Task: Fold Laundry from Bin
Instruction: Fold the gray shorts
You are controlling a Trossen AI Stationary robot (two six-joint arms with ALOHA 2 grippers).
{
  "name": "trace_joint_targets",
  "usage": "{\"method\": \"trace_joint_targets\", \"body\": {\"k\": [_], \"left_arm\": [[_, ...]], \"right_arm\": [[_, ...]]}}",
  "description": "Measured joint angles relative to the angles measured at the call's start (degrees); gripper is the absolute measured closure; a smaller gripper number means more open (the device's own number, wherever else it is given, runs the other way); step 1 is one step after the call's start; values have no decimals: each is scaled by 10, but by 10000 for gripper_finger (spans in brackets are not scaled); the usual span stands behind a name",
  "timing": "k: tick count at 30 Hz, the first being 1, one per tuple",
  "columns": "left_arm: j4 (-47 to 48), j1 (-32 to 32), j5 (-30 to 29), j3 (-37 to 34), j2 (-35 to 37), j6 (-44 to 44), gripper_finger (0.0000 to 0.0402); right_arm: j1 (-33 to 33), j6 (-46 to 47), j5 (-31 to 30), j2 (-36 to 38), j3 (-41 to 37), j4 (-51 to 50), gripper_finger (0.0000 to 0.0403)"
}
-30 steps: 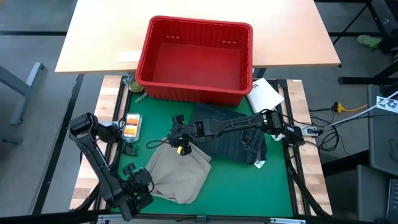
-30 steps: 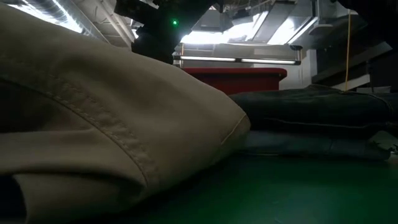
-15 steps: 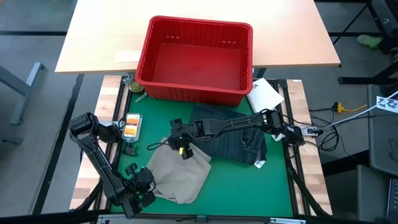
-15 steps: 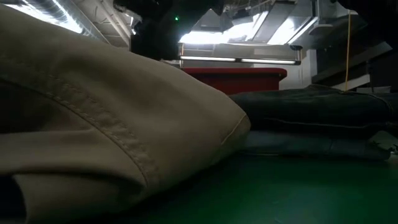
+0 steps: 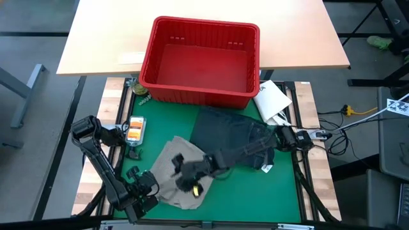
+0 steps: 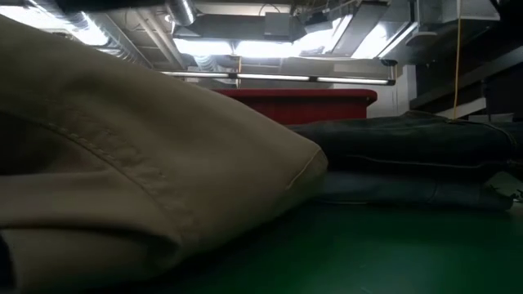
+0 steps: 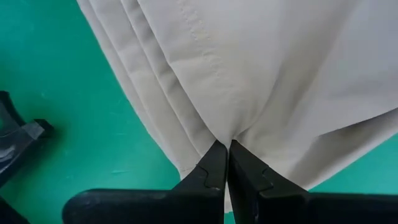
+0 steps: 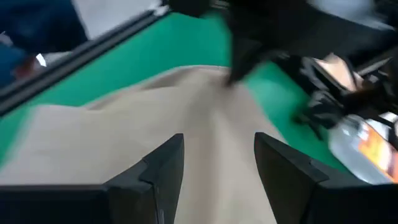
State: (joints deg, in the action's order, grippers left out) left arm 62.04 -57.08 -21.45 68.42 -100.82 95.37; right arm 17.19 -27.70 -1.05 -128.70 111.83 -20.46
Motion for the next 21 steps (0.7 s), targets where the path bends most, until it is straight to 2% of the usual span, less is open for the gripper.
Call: {"method": "trace_joint_targets", "body": {"k": [9, 16, 21], "left_arm": [[9, 0, 1, 0, 0, 0, 400], [9, -4, 1, 0, 0, 0, 401], [13, -14, 18, 0, 0, 0, 401]], "right_arm": [[67, -12, -117, -5, 0, -80, 207], [89, 0, -129, -26, 0, -100, 207], [87, 8, -98, -54, 0, -127, 207]]}}
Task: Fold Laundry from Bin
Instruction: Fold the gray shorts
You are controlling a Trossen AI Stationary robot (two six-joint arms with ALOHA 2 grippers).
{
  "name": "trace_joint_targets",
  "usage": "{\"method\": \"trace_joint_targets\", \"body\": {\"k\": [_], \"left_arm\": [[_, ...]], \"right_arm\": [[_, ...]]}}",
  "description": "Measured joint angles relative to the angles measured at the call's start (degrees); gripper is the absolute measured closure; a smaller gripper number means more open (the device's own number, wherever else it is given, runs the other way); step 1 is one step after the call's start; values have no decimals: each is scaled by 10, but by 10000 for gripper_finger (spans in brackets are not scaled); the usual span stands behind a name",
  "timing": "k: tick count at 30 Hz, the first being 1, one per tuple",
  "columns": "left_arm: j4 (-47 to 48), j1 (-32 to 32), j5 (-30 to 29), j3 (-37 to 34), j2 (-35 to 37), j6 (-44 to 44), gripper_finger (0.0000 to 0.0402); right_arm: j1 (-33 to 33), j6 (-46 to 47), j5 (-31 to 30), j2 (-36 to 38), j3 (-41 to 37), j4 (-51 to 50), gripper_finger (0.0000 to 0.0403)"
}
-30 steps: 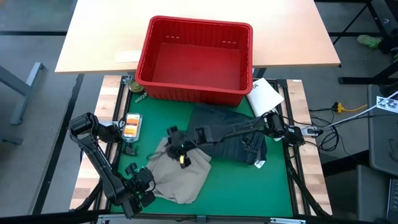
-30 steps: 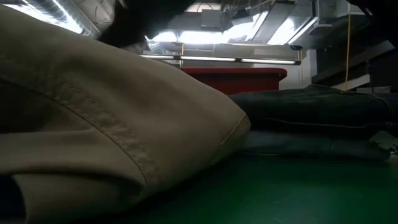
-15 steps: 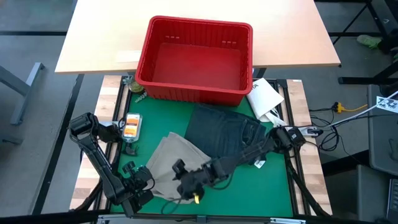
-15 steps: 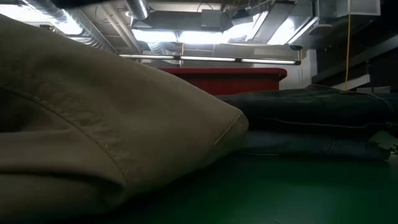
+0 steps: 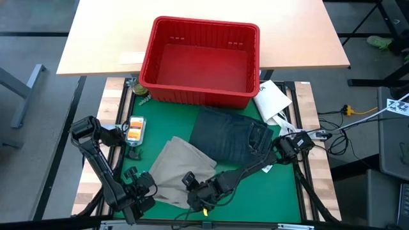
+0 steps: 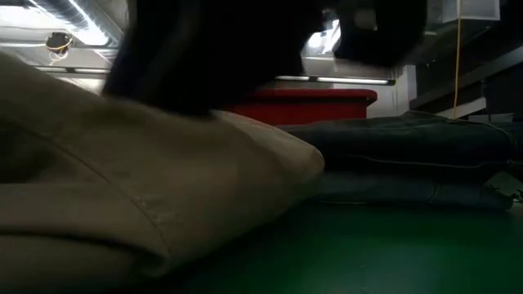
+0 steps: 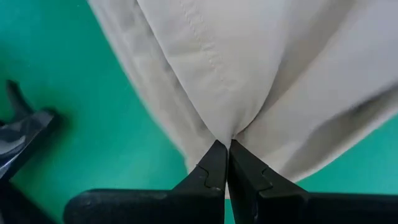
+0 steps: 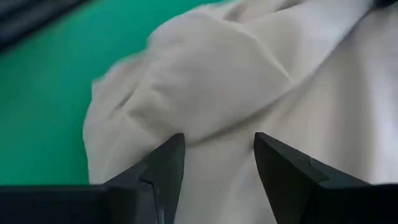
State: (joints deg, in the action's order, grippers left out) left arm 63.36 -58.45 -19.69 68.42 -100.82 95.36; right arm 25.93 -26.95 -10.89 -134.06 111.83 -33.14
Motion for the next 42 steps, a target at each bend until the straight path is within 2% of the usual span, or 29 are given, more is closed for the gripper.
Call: {"method": "trace_joint_targets", "body": {"k": [7, 14, 21, 27, 31, 37, 42], "left_arm": [[3, -5, 35, 0, 0, 0, 401], [-4, -4, 64, 0, 0, 0, 401], [-125, 2, 53, 0, 0, -11, 401], [-163, 11, 49, 0, 0, -35, 401], [-165, 20, 46, 0, 0, -29, 401], [-172, 23, 43, 0, 0, -30, 401], [-172, 18, 42, 0, 0, -30, 401]], "right_arm": [[-1, 1, 55, -34, 1, -28, 208], [-1, -16, 59, -17, 0, -66, 208], [0, -30, 62, 5, -1, -169, 207], [1, -23, 64, 38, -2, -168, 207], [0, 38, 63, 72, -2, -167, 207], [5, 240, 59, 94, -1, -134, 207], [27, 267, 22, 85, 0, -137, 207]]}}
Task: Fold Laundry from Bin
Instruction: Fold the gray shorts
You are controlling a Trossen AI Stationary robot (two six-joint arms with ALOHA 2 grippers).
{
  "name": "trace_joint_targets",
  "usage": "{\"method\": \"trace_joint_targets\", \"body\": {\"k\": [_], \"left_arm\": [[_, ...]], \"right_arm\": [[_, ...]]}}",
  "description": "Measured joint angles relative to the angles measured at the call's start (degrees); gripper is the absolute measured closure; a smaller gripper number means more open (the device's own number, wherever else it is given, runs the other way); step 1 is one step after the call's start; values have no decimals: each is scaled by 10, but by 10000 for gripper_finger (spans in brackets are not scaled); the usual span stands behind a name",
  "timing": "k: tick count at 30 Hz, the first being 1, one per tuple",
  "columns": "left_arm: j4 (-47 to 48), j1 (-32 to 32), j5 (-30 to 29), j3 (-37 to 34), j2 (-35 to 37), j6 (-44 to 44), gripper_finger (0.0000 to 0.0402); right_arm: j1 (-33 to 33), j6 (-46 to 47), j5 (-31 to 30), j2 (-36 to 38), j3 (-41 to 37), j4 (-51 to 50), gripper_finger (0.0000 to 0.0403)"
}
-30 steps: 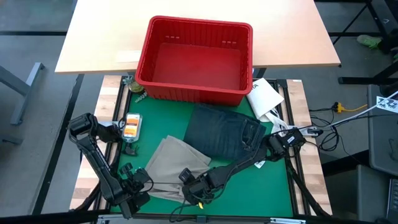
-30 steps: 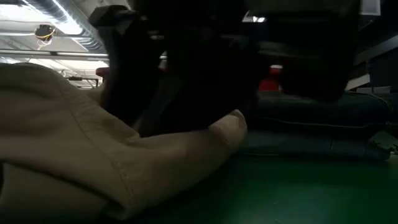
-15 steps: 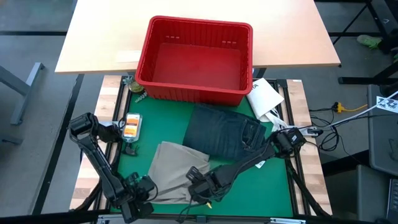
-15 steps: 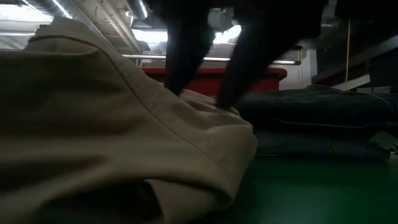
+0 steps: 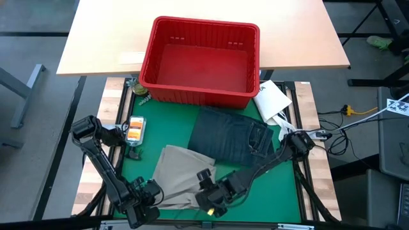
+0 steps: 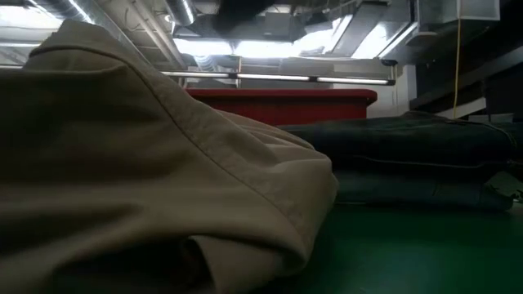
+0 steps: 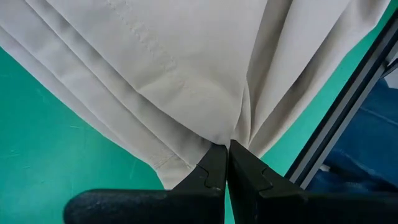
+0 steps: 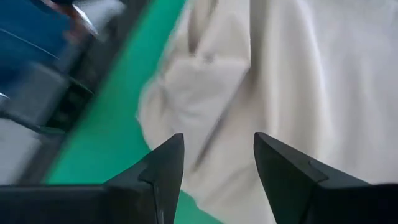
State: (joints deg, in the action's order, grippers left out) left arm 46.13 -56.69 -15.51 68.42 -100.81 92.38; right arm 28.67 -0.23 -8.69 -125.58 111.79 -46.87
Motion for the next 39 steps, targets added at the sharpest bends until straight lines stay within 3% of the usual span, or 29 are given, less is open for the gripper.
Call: {"method": "trace_joint_targets", "body": {"k": [5, 12, 22, 26, 31, 39], "left_arm": [[-2, -7, 0, 0, 0, 0, 401], [-12, -11, 4, 0, 0, 1, 401], [-17, -11, 1, 0, 0, 63, 401], [-17, -9, -1, 0, 0, 65, 401], [-5, -9, 2, 0, 0, 52, 401], [15, -9, 2, 0, 0, 9, 401]], "right_arm": [[14, 16, -83, -25, -12, -4, 207], [-6, 15, -117, -66, -37, -10, 207], [-94, -128, -117, -76, -39, 48, 207], [-114, -149, -65, -66, -39, 38, 207], [-92, -108, -8, -51, -39, 18, 207], [-21, -59, -23, -39, -39, 21, 207]]}}
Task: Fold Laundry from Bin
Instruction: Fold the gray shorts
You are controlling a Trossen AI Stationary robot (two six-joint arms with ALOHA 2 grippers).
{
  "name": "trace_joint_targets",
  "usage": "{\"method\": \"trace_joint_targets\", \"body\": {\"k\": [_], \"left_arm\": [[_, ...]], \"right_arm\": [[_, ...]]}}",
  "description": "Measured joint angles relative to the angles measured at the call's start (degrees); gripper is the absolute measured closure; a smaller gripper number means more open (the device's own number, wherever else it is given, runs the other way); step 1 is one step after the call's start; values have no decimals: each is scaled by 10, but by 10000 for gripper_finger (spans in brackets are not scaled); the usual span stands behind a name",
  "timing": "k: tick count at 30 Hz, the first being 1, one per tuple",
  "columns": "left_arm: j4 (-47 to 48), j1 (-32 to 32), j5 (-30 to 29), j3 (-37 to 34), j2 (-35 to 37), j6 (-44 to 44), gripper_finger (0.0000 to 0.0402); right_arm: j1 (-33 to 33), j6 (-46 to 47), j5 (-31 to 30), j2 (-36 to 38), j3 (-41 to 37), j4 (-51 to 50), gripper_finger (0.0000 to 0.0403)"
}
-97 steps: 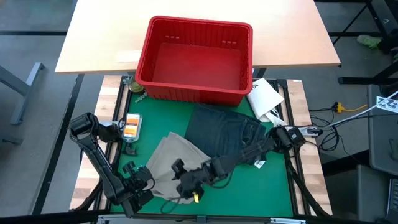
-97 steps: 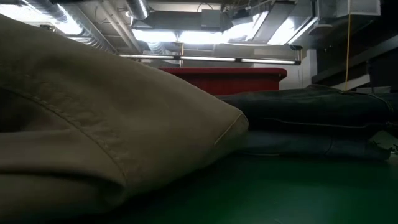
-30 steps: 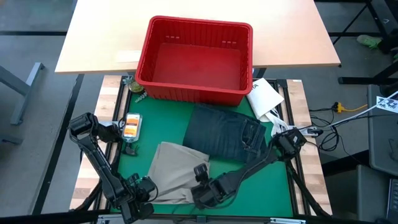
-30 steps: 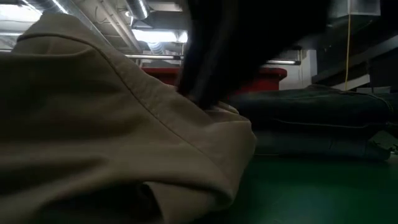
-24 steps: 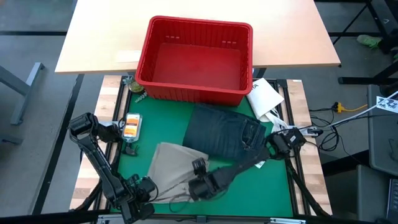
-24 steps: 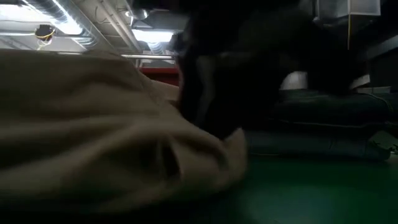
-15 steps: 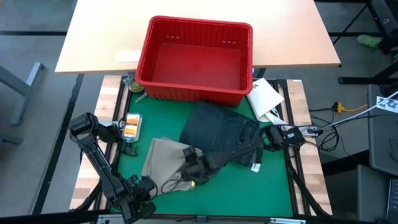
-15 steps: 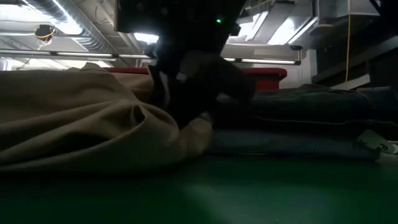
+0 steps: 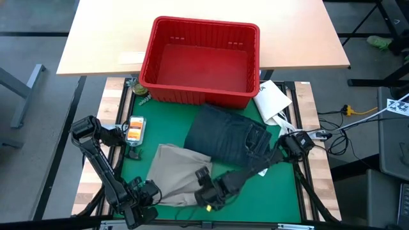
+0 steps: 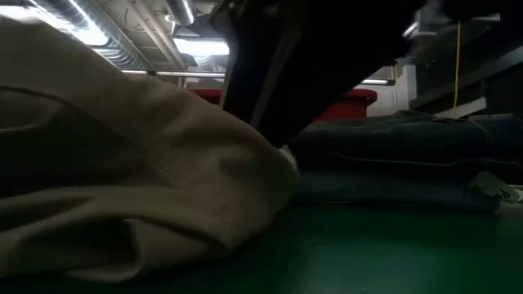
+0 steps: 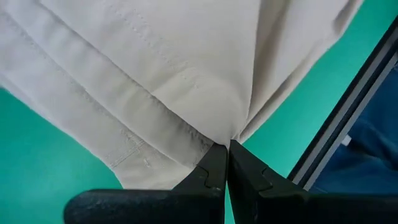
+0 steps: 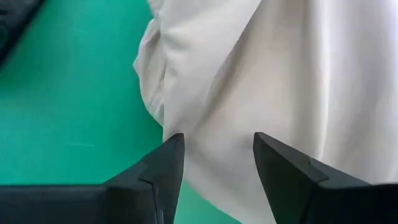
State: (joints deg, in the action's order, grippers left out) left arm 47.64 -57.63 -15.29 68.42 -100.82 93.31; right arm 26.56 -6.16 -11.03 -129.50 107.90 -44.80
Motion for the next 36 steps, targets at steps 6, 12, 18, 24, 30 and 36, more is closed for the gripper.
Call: {"method": "trace_joint_targets", "body": {"k": [6, 12, 18, 24, 30, 36], "left_arm": [[9, 0, 0, 0, 0, -11, 401], [8, 0, 0, 0, 0, -16, 401], [8, 0, 0, 0, 0, -24, 401], [8, 0, 0, 0, 0, -25, 401], [8, 0, -1, 0, 0, -25, 401], [9, 0, 0, 0, 0, -25, 401]], "right_arm": [[33, 55, -46, 0, 5, 9, 207], [54, 56, -77, 1, 66, 13, 207], [61, 13, -158, 4, 115, 45, 207], [51, -60, -148, -9, 113, 142, 207], [41, -74, -151, -48, 113, 156, 207], [37, -78, -110, -85, 113, 131, 207]]}}
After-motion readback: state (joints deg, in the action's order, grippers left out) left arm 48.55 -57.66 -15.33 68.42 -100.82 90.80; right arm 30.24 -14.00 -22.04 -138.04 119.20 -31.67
